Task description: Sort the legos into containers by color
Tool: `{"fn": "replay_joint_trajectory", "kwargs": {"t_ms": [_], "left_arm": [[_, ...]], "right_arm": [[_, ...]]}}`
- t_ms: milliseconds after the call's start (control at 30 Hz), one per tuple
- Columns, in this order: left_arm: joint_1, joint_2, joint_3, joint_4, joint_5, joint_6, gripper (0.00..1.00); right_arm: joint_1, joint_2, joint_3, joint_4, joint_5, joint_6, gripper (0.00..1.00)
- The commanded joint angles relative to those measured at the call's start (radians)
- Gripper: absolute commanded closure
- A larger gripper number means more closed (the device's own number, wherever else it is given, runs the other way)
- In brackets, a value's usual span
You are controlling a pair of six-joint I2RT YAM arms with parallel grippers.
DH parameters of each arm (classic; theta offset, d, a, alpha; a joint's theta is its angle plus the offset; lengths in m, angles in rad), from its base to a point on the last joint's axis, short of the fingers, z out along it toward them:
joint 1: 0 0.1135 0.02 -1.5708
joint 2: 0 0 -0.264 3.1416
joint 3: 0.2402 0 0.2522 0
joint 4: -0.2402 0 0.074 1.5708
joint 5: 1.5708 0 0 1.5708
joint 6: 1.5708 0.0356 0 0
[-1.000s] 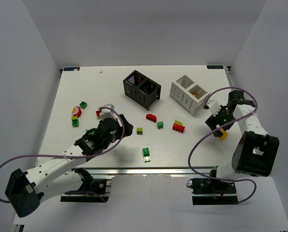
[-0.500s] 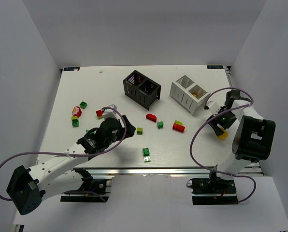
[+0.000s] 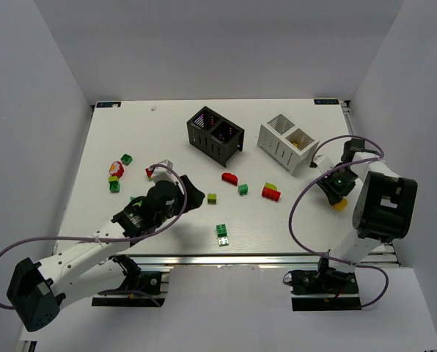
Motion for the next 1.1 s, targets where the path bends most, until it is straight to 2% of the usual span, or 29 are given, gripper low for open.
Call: {"fn": "replay_joint_trajectory", "kwargs": {"t_ms": [0,67,200,267,467,633,667,767,900,1067], "left_arm": [[0.004,-0.038,-0.016,-0.009,0.016,-0.035,0.17],[0.004,-0.047,-0.022,-0.01,0.018,-0.058,0.17],[0.004,-0.08,-0.057,0.009,0.033,-0.103,0.17],[0.004,-0.101,-0.079,0.025,0.042,-0.121,0.17],[0.004,-0.109,-0.086,0.032,0.061,-0.138,0.17],[0.004,-0.106,-0.093,0.042,0.073,-0.154,0.17],[0.004,-0.109,-0.096,0.042,0.071,-0.157,0.17],[0.004,-0.115,-0.094,0.039,0.07,-0.16,0.17],[0.004,-0.117,-0.089,0.026,0.068,-0.166,0.17],[0.004,-0.124,-0.099,0.023,0.07,-0.174,0.17]], "right_arm": [[-0.008,-0.048,0.006,-0.038,-0.096,-0.038,0.78],[-0.01,-0.097,0.033,-0.081,-0.149,-0.046,0.83],[-0.01,-0.166,0.151,-0.295,-0.407,-0.078,0.94],[-0.011,-0.195,0.217,-0.348,-0.49,-0.086,0.96],[-0.008,-0.226,0.354,-0.336,-0.748,0.056,1.0],[-0.002,-0.23,0.402,-0.111,-0.881,0.323,1.0],[0.005,-0.231,0.4,-0.002,-0.891,0.421,1.0],[0.033,-0.231,0.382,0.205,-0.898,0.582,1.0],[0.067,-0.206,0.366,0.366,-0.886,0.684,1.0],[0.088,-0.149,0.36,0.476,-0.831,0.749,1.0]]}}
